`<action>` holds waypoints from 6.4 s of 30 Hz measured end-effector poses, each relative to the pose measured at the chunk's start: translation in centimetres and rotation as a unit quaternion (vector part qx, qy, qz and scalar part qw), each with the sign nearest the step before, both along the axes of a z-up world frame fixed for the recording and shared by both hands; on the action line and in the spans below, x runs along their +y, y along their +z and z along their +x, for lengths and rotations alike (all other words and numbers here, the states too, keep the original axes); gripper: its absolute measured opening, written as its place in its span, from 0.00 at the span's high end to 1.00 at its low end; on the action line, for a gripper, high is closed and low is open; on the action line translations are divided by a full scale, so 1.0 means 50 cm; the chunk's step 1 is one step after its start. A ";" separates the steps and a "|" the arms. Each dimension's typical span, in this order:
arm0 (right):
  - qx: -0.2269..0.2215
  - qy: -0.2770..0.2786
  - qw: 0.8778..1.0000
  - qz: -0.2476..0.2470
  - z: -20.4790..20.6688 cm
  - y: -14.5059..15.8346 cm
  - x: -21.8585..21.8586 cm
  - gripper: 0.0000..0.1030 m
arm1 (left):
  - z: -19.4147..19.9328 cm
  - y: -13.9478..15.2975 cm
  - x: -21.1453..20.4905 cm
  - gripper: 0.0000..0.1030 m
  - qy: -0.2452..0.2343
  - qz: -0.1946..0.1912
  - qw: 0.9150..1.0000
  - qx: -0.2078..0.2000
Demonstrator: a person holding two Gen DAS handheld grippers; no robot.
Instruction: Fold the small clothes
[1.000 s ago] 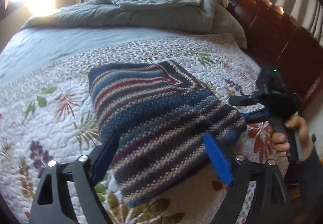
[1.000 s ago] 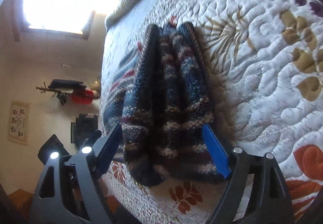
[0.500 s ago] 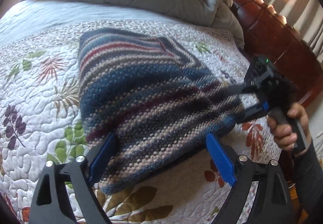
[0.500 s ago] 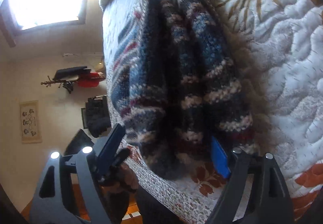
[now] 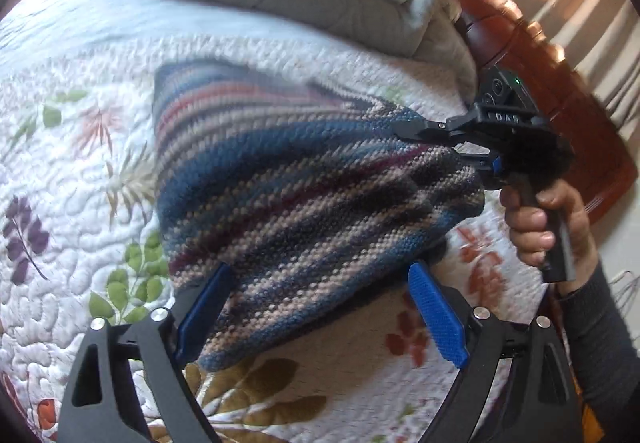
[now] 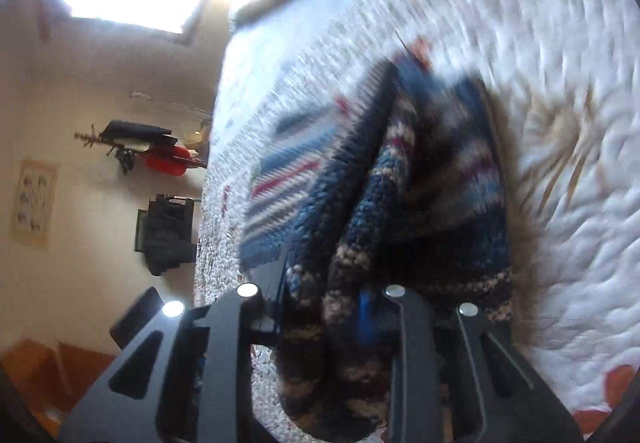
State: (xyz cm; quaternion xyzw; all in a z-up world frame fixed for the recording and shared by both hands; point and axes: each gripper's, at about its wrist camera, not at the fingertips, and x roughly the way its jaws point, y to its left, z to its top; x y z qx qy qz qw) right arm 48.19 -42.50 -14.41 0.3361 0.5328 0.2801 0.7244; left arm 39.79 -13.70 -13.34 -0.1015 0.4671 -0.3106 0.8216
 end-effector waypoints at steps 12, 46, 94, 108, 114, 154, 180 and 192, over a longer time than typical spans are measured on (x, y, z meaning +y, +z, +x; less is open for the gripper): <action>0.023 -0.049 0.997 -0.048 -0.052 -0.137 -0.102 0.76 | -0.013 0.025 -0.012 0.12 -0.026 -0.011 1.000 -0.001; -0.032 -0.085 0.986 -0.139 0.137 -0.086 -0.112 0.77 | 0.001 -0.027 -0.052 0.12 -0.054 -0.020 0.998 0.016; -0.030 -0.100 0.992 -0.074 -0.199 0.002 -0.155 0.11 | 0.044 -0.013 0.184 0.04 0.058 -0.156 0.977 0.134; 0.079 -0.079 0.994 -0.006 0.010 -0.132 -0.169 0.08 | 0.221 -0.138 0.158 0.04 0.077 -0.184 0.945 0.260; 0.092 -0.048 0.995 0.003 0.065 -0.168 -0.129 0.07 | 0.269 -0.166 0.116 0.04 0.065 -0.178 0.947 0.259; -0.017 0.030 0.997 -0.073 0.034 0.021 0.166 0.63 | 0.202 -0.021 0.170 0.34 0.049 -0.133 0.971 0.194; -0.036 0.108 0.991 -0.071 -0.294 -0.035 0.684 0.63 | -0.231 -0.086 0.619 0.35 0.128 -0.126 0.969 0.170; -0.006 0.116 0.993 -0.025 -0.294 -0.123 0.650 0.44 | -0.243 -0.147 0.621 0.25 0.113 -0.148 0.967 0.175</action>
